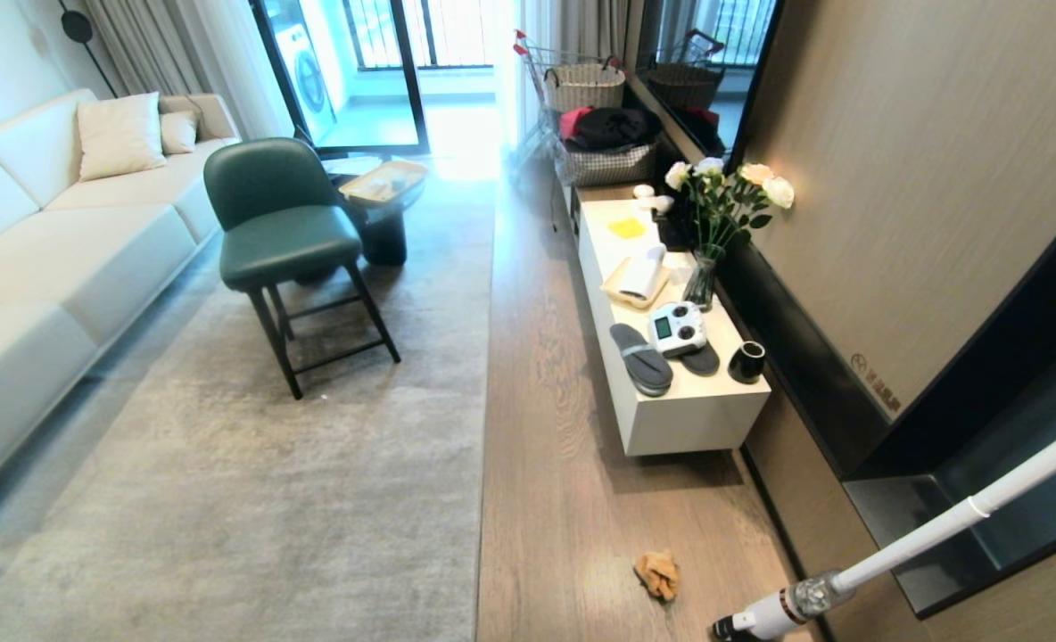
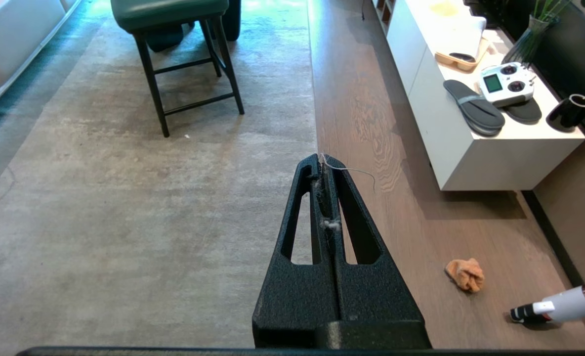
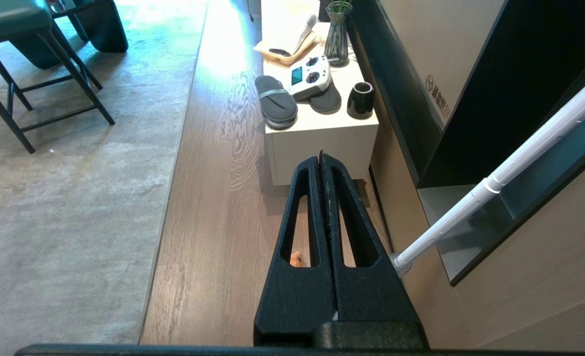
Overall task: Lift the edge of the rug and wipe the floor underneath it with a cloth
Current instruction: Pick up the rag
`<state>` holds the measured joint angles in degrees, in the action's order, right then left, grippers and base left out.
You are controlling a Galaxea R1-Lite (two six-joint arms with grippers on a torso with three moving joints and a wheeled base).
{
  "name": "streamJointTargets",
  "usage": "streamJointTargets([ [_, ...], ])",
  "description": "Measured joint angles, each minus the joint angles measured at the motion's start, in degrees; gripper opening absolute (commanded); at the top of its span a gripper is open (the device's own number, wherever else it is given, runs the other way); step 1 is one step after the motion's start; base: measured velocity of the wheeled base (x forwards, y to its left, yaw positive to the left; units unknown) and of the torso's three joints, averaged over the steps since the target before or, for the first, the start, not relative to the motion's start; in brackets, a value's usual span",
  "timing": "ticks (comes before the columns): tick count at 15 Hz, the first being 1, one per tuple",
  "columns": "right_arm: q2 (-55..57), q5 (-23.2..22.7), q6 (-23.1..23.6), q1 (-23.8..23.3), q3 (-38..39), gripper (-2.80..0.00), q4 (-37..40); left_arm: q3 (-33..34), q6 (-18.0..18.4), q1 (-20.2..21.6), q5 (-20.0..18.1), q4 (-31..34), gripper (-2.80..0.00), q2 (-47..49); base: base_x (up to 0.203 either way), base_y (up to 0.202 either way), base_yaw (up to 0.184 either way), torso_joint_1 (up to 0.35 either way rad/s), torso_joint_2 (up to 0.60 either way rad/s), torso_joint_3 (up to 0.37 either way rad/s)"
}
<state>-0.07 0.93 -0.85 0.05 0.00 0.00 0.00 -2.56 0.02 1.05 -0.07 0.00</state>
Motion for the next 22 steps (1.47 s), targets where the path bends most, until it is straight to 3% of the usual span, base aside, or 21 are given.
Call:
streamJointTargets([
  [12, 0.0, 0.0, -0.2, 0.0, 0.0, -2.80, 0.0, 0.0, 0.0, 0.0, 0.0, 0.0, -2.80, 0.0, 0.000, 0.000, 0.000, -0.003, 0.00, 0.003],
  [22, 0.0, 0.0, -0.3, 0.0, 0.0, -2.80, 0.0, 0.0, 0.0, 0.0, 0.0, 0.0, -2.80, 0.0, 0.000, 0.000, 0.000, -0.089, 0.20, 0.108],
])
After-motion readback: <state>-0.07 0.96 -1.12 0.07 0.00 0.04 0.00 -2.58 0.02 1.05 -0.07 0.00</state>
